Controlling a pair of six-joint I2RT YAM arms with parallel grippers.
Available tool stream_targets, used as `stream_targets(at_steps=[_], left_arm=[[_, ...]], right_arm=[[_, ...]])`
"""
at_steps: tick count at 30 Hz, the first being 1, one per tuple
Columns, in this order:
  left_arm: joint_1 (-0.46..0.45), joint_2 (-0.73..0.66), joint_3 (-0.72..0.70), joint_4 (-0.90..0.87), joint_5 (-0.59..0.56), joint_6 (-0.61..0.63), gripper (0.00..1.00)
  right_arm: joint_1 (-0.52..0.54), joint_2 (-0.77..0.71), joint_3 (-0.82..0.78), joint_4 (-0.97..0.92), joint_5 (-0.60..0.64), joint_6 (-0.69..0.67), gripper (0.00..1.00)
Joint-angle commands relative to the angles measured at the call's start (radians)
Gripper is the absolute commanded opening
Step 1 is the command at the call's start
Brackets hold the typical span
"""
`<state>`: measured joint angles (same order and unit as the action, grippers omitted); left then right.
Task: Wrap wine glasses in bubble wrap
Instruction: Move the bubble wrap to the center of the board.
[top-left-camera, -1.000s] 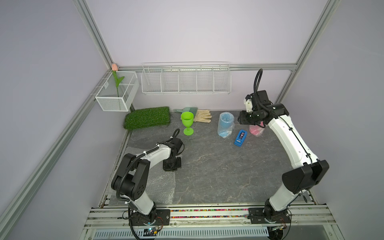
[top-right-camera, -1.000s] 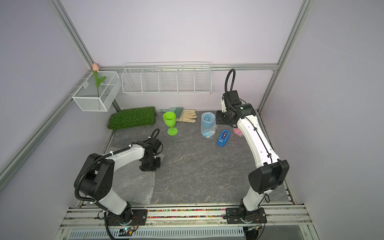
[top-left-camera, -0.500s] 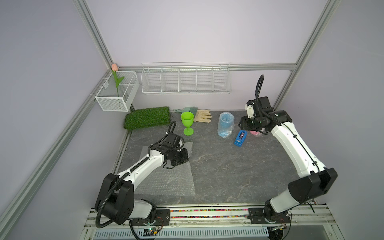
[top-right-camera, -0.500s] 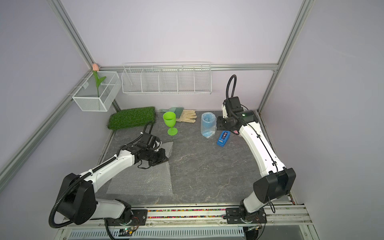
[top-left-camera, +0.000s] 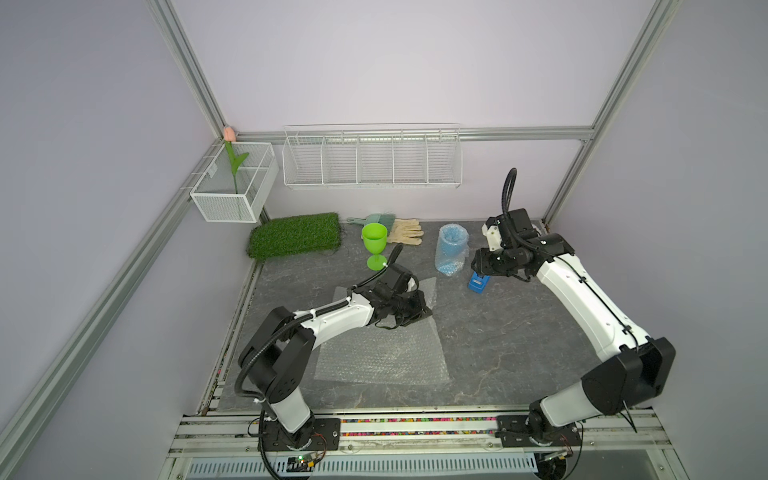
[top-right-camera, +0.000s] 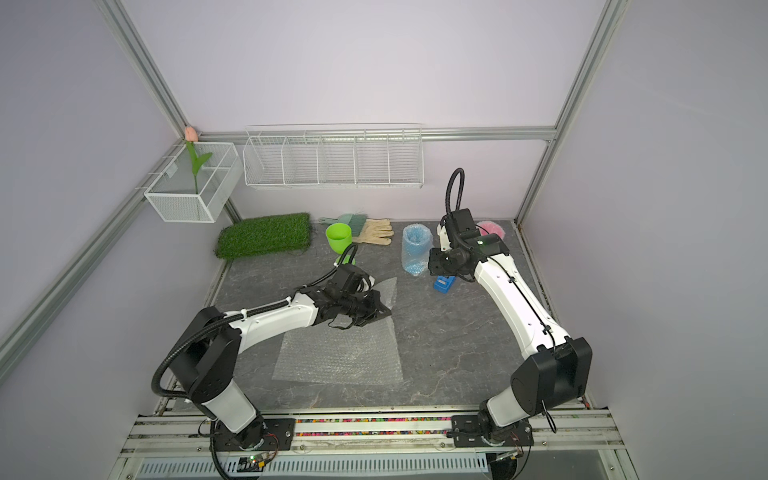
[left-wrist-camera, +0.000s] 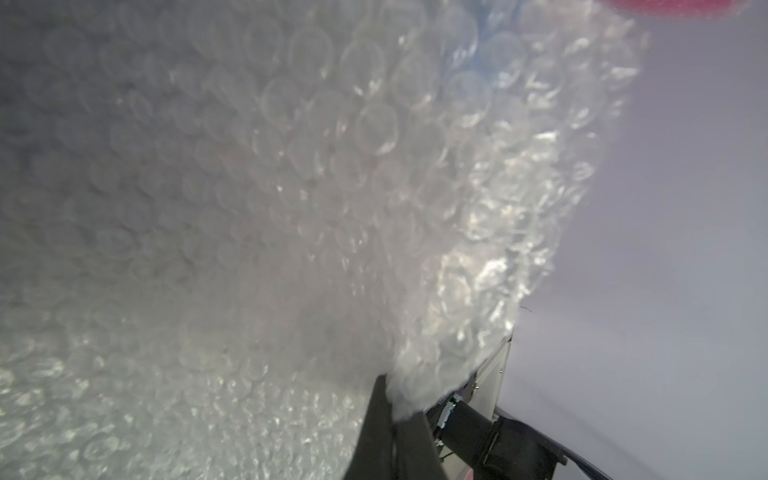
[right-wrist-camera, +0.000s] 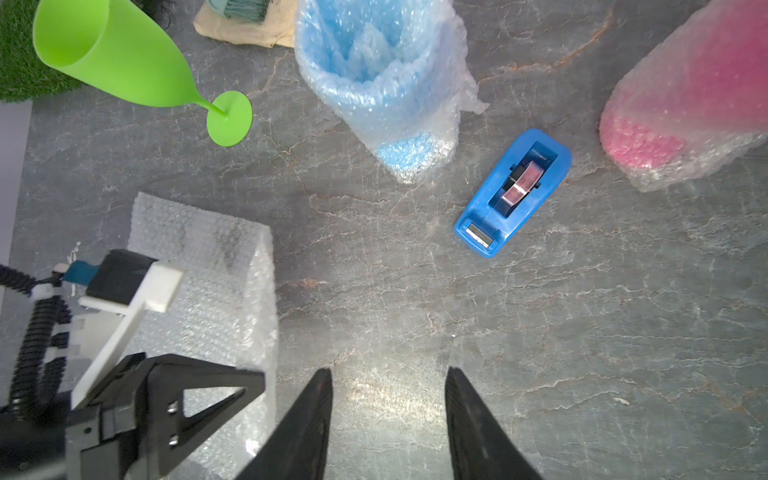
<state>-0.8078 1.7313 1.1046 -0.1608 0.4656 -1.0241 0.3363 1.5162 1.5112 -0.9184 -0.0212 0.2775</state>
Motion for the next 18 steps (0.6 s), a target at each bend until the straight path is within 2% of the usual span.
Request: stream_targets(at_steps=[1, 3, 8, 12, 18], left_arm=[[-0.041, 0.061, 0.089, 0.082, 0.013, -0.076, 0.10], [-0.045, 0.065, 0.121, 0.042, 0.000, -0.053, 0.23], [-0.016, 0.002, 0.172, -0.151, -0.098, 0.113, 0.51], [0.059, -0.073, 0.120, -0.236, -0.128, 0.201, 0.55], [0.252, -0.163, -0.002, -0.362, -0.136, 0.391, 0.55]], right_arm=[[0.012, -0.036, -0.047, 0.023, -0.014, 0.014, 0.47], [0.016, -0.053, -0.075, 0.027, -0.008, 0.017, 0.48], [0.018, -0.096, -0.165, 0.029, 0.012, 0.027, 0.49], [0.024, -0.111, -0.247, 0.045, -0.002, 0.046, 0.51], [0.071, -0.116, -0.405, 0.125, -0.031, 0.125, 0.53]])
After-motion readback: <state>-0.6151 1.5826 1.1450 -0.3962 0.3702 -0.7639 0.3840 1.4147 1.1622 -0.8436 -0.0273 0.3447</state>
